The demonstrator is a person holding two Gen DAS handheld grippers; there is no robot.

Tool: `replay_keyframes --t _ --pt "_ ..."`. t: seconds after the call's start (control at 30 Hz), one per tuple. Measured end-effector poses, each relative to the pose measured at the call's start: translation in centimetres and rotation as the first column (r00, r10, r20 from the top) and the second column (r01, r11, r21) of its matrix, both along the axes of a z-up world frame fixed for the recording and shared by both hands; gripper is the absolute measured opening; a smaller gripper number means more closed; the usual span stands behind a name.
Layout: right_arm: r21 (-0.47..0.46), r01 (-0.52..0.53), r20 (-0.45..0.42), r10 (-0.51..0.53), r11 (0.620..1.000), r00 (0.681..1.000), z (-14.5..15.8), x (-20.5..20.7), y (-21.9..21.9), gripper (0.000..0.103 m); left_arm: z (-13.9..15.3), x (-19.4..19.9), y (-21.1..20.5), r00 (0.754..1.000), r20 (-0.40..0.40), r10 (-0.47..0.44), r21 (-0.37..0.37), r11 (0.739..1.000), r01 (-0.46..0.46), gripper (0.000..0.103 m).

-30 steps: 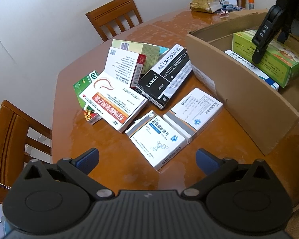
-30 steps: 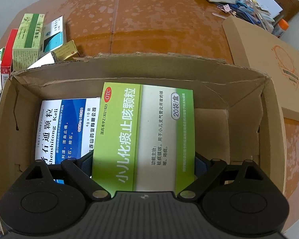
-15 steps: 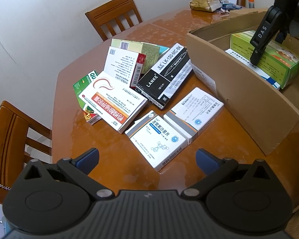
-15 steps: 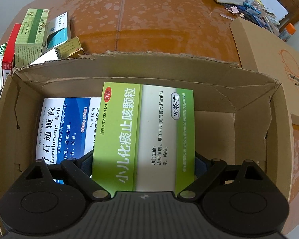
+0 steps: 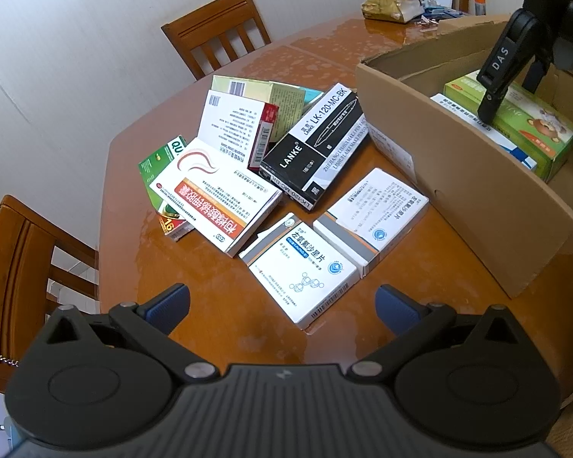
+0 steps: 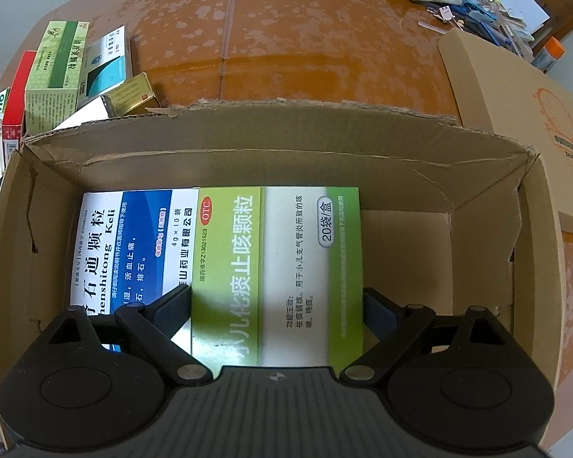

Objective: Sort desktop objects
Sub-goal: 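Lower the green box into the cardboard box beside the white-blue box and open the right gripper, then withdraw the right gripper from the cardboard box toward the medicine pile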

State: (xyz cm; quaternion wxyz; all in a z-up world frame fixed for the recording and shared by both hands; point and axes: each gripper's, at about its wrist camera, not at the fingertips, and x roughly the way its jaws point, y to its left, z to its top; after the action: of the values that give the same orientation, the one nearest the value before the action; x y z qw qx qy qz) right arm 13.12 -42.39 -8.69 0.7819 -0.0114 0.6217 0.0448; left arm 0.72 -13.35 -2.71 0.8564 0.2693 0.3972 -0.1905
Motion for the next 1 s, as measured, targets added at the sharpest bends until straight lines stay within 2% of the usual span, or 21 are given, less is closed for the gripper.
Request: replay_keyframes --t 0.23,0.5,0.57,0.7,0.8,0.87,1.0 --pt "-0.008 0.013 0.049 -0.013 1.0 0.999 1.7 -0.1 -0.6 0.096 0.0 -0.1 0.0 1.0 0.0 -0.008 -0.006 1.0 0.008 0.103" --pt "0.018 0.029 0.187 -0.032 0.999 0.982 5.5 -1.9 -0.1 0.096 0.1 -0.3 0.1 1.0 0.001 -0.013 -0.019 1.0 0.013 0.103" --pt "0.022 0.028 0.239 -0.032 0.999 0.971 6.7 -2.6 0.5 0.1 0.1 -0.4 0.2 1.0 0.002 -0.012 -0.023 1.0 0.012 0.103" --pt "0.055 0.016 0.35 -0.034 0.998 0.936 8.9 -3.7 1.4 0.1 0.2 -0.5 0.5 1.0 0.004 -0.009 -0.033 0.999 0.009 0.103" --pt "0.028 0.0 0.428 -0.012 1.0 0.904 10.5 -5.1 2.8 0.1 0.2 -0.7 0.8 1.0 0.007 -0.005 -0.041 0.999 0.005 0.103" --pt "-0.015 0.002 0.462 0.005 1.0 0.887 11.2 -5.3 3.5 0.1 0.3 -0.8 1.0 1.0 0.009 0.0 -0.046 0.999 0.001 0.103" --pt "-0.021 0.037 0.496 -0.022 0.999 0.868 12.9 -6.4 4.3 0.103 0.3 -1.0 1.7 1.0 0.012 0.021 -0.058 0.998 -0.02 0.103"
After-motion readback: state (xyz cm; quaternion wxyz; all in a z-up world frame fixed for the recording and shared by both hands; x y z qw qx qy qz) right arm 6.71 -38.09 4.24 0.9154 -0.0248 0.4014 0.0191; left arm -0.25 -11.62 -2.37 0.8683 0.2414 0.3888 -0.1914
